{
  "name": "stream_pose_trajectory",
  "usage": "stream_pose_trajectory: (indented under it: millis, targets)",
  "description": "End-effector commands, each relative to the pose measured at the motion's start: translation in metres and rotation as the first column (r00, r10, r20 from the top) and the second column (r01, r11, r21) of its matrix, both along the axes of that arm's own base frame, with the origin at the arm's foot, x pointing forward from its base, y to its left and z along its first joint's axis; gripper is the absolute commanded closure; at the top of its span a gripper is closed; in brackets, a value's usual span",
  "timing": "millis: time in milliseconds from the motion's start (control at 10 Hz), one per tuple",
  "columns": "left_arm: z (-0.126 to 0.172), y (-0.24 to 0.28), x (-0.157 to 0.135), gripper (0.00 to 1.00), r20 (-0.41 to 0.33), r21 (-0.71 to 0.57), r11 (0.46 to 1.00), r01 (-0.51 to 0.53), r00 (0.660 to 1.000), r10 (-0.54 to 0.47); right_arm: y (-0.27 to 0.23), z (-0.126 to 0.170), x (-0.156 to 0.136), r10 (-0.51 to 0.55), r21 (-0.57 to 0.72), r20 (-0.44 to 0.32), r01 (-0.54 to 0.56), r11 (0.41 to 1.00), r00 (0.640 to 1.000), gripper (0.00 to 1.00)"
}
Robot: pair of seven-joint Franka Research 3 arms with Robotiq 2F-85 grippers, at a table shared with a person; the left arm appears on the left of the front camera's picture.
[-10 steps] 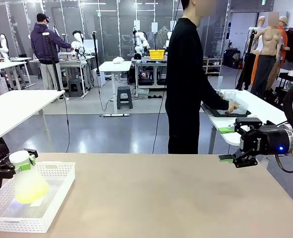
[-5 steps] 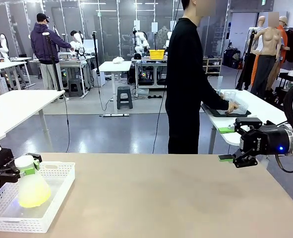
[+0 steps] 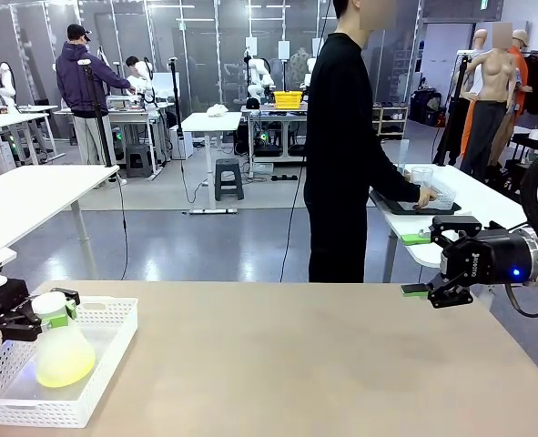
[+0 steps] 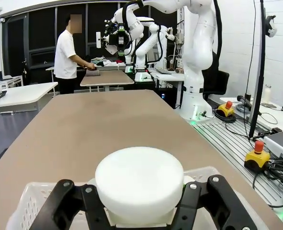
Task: Prepare the solutions needed for the experiment.
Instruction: When the human places the Big flask in the center of the table, pick up the Big flask and place it in the left Organizing basket.
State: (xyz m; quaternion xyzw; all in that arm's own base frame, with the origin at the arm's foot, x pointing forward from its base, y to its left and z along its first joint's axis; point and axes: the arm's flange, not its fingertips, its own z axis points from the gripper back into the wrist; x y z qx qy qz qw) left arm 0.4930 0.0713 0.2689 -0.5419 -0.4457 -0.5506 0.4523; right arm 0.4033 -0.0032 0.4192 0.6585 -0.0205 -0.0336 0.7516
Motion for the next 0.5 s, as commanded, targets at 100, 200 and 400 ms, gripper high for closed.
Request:
stream_pose_trajectory:
  millis: [100,200,400]
  targets:
    - [0.0009,-0.0010,0.0088,0.78,-0.030,-0.021,0.999,0.031,0.999,-0.032,0.0002,0.0020,-0.0004,0.000,0.007,0.006,0.000,1.000,1.000,0.00]
    - [0.0022,0.0004,0.0072,0.58,-0.023,-0.024,0.999,0.044,0.999,-0.044,0.0002,0.0020,-0.0004,0.000,0.007,0.006,0.000,1.000,1.000,0.00]
    - [0.0013,0.0035,0.0075,0.38,-0.052,-0.010,0.999,0.048,0.998,-0.048,0.0002,0.0020,-0.0004,0.000,0.007,0.006,0.000,1.000,1.000,0.00]
